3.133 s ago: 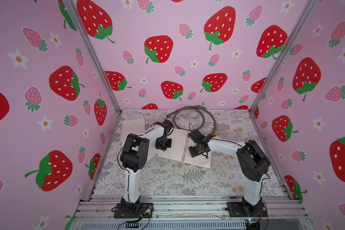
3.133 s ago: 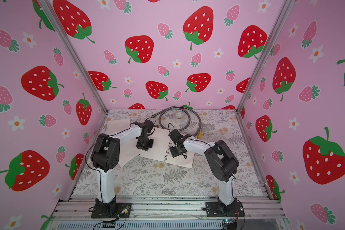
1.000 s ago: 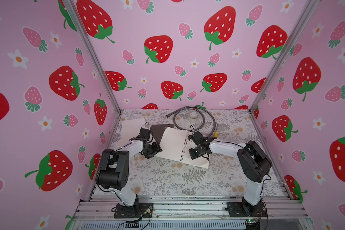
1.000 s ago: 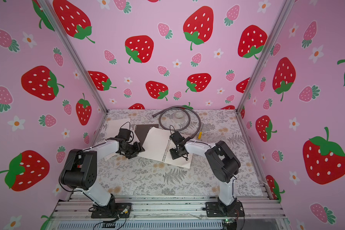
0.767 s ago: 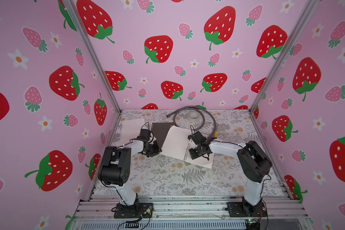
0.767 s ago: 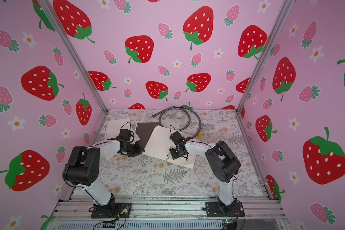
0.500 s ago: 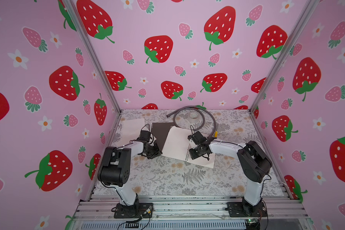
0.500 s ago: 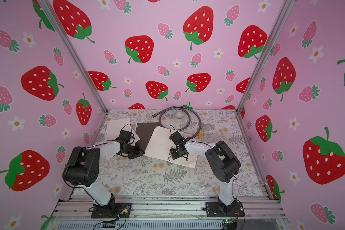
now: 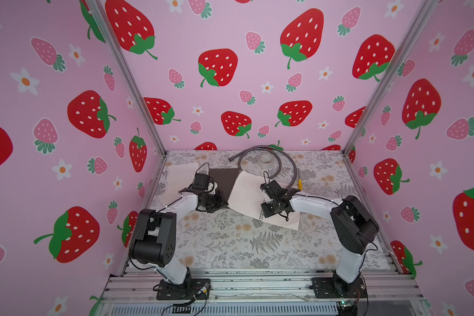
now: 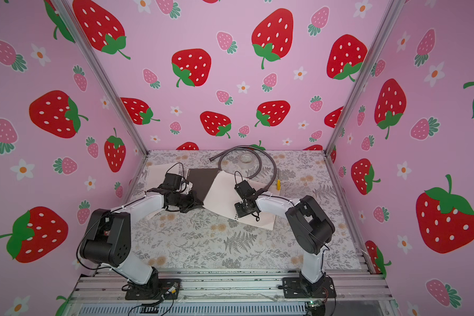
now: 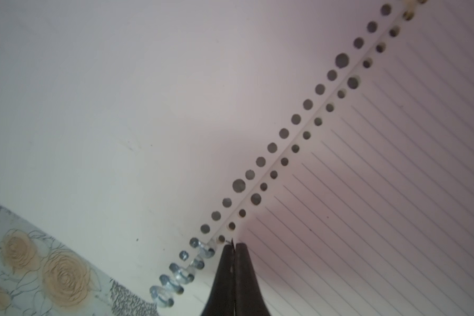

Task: Tear off pages from different notebooks
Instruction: Close the notebook at the center of the board.

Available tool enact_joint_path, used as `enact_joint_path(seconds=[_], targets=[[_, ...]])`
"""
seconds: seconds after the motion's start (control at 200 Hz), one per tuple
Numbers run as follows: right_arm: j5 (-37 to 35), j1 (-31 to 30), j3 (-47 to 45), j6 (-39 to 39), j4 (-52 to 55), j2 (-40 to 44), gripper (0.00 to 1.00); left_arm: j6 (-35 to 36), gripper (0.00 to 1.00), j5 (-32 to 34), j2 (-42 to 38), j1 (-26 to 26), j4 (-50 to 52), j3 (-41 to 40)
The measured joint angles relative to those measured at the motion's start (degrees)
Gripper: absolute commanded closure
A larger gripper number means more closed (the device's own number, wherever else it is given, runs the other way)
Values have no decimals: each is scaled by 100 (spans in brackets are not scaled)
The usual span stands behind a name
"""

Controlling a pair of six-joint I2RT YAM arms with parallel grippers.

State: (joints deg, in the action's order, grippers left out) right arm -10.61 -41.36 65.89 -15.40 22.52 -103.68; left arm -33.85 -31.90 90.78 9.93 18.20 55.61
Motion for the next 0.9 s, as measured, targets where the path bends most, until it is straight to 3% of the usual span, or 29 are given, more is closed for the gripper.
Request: enact_joint_path(seconds=[0.215,0.425,0.59,0.9], targets=[[-621,660,-278,-643,-63,831,99,118,100,205,-802,247,485,815],[-509,1298,-632,-1370,142,627,99,568,100,251,-754,1012,1119,1733],[-238,1585,-710,-1757,280,328,99,933,100,42,-734,1478,1572,1860],[103,2087,-623,-1969,210,232,99,1733,100,-822,525,2162,2369,2490]])
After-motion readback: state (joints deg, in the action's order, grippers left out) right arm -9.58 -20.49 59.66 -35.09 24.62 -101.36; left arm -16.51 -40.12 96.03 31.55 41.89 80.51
